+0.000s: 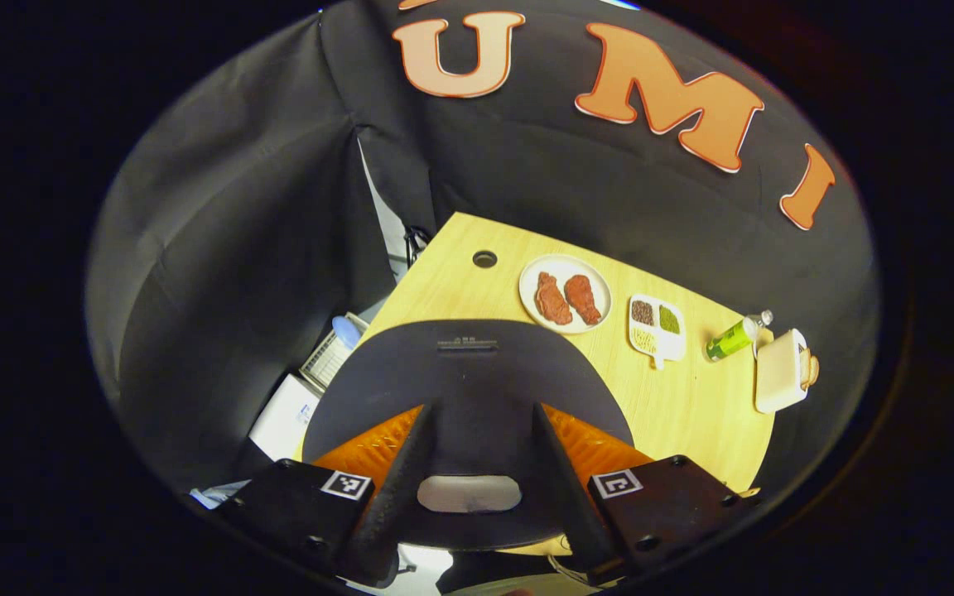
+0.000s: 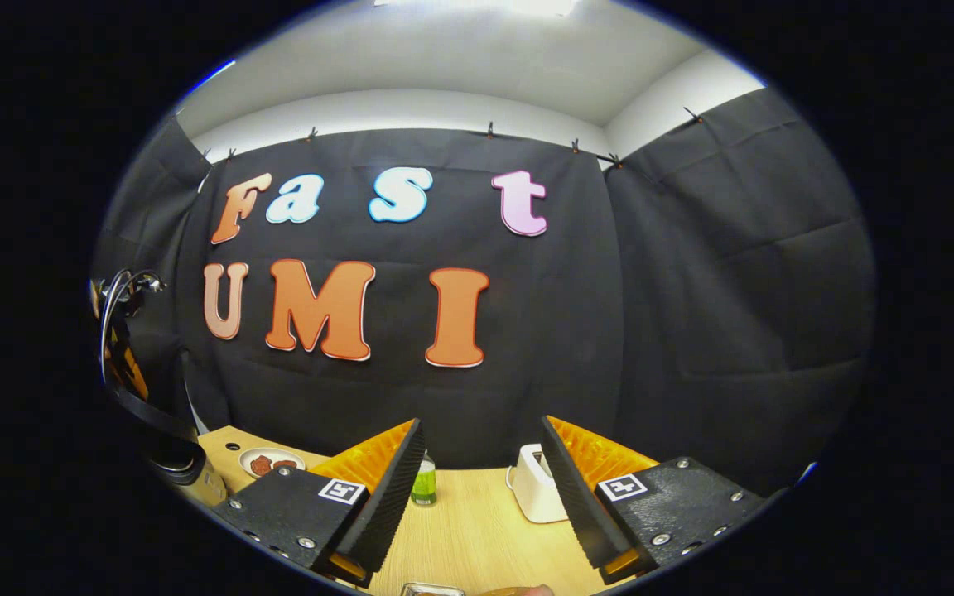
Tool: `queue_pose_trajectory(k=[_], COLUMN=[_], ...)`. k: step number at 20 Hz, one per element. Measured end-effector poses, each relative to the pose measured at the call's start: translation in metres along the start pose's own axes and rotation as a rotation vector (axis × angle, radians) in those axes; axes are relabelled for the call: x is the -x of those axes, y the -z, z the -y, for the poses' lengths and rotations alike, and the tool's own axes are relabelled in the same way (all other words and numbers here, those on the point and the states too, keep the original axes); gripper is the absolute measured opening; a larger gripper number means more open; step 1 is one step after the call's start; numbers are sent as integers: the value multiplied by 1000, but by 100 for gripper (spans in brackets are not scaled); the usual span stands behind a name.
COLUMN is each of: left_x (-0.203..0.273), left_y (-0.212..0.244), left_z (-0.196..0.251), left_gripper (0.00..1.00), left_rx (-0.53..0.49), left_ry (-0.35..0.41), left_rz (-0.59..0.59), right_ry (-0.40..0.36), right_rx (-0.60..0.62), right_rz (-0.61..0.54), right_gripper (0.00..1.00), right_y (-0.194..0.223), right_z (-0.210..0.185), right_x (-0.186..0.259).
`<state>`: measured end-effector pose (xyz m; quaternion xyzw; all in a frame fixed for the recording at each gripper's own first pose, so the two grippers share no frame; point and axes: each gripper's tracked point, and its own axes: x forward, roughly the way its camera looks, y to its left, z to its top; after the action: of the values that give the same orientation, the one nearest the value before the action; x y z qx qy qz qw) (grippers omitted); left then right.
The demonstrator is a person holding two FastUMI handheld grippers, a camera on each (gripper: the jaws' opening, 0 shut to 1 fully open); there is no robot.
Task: Close the left gripper, press the button to open the rice cooker; take a wooden spoon from the chopstick holder with the right hand, scoop a spoonful of rice and pour it into the rice cooker, then put the wooden spoon back into the chopstick holder.
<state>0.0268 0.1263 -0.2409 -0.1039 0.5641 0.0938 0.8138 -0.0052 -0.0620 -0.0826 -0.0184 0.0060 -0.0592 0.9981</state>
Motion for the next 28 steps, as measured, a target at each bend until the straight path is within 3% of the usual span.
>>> queue_pose_trajectory(k=[3, 4, 6, 7, 8, 11, 13, 16, 17, 18, 22, 24, 25, 27, 28], left_x=[-17, -22, -36, -43, -49, -56, -56, -60, -62, -62, -58, -55, -53, -53, -52], left_y=[29, 38, 54, 60, 65, 66, 64, 71, 62, 67, 70, 65, 66, 64, 64], left_z=[0, 0, -2, -1, -2, 0, 0, -2, -2, -1, 0, -4, -3, -2, -2], left_gripper=[79, 82, 83, 80, 83, 80, 82, 82, 83, 84, 84, 84, 84, 85, 90], left_rx=[-17, -14, -8, -9, -7, 0, 8, 30, 32, 30, -12, -62, -86, -111, -108], left_ry=[-5, -5, -7, -12, -19, -29, -36, -43, -50, -48, -28, -10, -3, 7, 8], left_rz=[-85, -113, -152, -165, -183, -198, -206, -245, -218, -242, -207, -117, -72, 9, 42], right_ry=[-27, -31, -43, -50, -52, -53, -61, -72, -77, -86, -115, -125, -128, -119, -126], right_rx=[-10, -6, 10, 16, 16, 15, 6, -12, -12, -6, 20, 11, 6, 13, 13], right_rz=[7, 18, 28, 25, 25, 60, 72, 93, 97, 93, 79, 69, 71, 83, 83], right_gripper=[91, 87, 92, 87, 87, 92, 88, 96, 92, 97, 93, 92, 97, 94, 94], right_y=[-4, -7, -10, -10, -11, -27, -35, -47, -50, -48, -50, -49, -50, -53, -54], right_z=[-13, -15, -20, -23, -25, -28, -32, -38, -41, -45, -55, -59, -60, -57, -60], right_x=[-1, -2, -4, -4, -4, -4, -3, -7, -8, -8, -9, -7, -6, -8, -8])
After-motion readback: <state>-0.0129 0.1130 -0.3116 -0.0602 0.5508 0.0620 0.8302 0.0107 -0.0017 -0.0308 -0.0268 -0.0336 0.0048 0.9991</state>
